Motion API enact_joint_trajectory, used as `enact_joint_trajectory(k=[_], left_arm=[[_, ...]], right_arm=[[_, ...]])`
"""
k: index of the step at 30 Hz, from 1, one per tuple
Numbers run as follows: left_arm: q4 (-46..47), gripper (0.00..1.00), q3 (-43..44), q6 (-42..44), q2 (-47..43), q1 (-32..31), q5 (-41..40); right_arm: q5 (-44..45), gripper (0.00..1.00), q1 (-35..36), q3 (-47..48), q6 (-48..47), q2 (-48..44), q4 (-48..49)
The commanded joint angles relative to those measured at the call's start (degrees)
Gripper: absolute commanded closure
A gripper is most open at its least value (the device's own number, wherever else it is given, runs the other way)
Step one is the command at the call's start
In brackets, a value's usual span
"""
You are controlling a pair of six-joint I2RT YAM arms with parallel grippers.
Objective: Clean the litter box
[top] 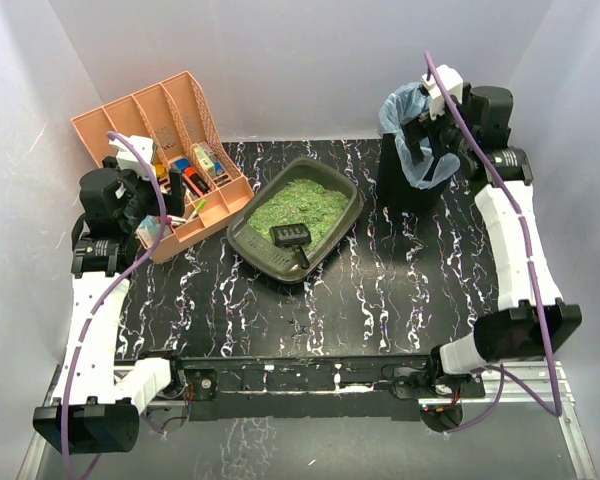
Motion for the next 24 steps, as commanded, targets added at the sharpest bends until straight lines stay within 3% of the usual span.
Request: enact_joint_trajectory(k=[1,8,20,24], left_arm=[[2.2,0.03,-0.5,0.4,-0.1,-0.3,2.8],[2.4,0.03,-0.9,0.2,1.0,-0.2,6.1],[3.2,0.03,-2.4,-0.2,1.4,-0.2,8.5],[3.2,0.03,-2.5,-0.2,1.4,-0.2,8.8]], right_arm=[[-6.5,0.01,0.1,7.8,-4.6,5.9,-4.7],[-10.2,0.03,0.1,12.4,-5.8,12.3,-11.1],[-9.3,0.27,0.1,18.8,-12.6,21.0,-20.8],[-8.8,0.39,0.1,21.5,-13.2,23.9,-23.2]])
